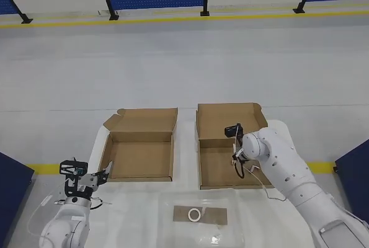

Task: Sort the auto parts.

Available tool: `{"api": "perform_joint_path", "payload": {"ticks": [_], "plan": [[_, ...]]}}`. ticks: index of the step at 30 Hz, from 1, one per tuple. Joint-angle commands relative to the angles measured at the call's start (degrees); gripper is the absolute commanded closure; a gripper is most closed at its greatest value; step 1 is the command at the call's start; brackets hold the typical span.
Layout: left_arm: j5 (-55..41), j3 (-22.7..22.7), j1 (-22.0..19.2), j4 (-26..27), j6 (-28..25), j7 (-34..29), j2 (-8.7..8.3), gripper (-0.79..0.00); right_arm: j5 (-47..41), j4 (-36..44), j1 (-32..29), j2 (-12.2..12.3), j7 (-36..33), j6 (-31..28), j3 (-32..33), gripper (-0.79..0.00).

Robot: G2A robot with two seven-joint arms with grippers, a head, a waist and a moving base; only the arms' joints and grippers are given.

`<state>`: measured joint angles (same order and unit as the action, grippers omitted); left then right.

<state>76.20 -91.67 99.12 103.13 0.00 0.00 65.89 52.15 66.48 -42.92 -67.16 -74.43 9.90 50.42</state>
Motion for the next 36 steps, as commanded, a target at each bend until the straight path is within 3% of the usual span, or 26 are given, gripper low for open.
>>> {"api": "perform_joint_path", "payload": {"ticks": [1,21,25,31,36], "plan": [[0.0,0.0,0.0,0.0,0.0,0.0,0.00,-0.785,-0.4,-2.6,1.2,-0.7,0.6,0.0,-1.1,0.000],[0.0,0.0,0.0,0.0,0.0,0.0,0.00,-0.785,-4.8,-21.7,8.2,-6.8,7.8,-1.7,-7.9,0.000],[0.0,0.0,0.0,0.0,0.0,0.0,0.00,-0.785,-5.1,-23.8,8.9,-7.6,8.5,-2.1,-8.4,-0.142],[0.0,0.0,0.0,0.0,0.0,0.0,0.00,-0.785,-5.2,-26.1,9.6,-8.5,9.2,-2.6,-8.7,-0.175],[0.0,0.0,0.0,0.0,0.0,0.0,0.00,-0.785,-5.0,-27.1,9.8,-8.9,9.9,-2.7,-8.7,-0.323]]}}
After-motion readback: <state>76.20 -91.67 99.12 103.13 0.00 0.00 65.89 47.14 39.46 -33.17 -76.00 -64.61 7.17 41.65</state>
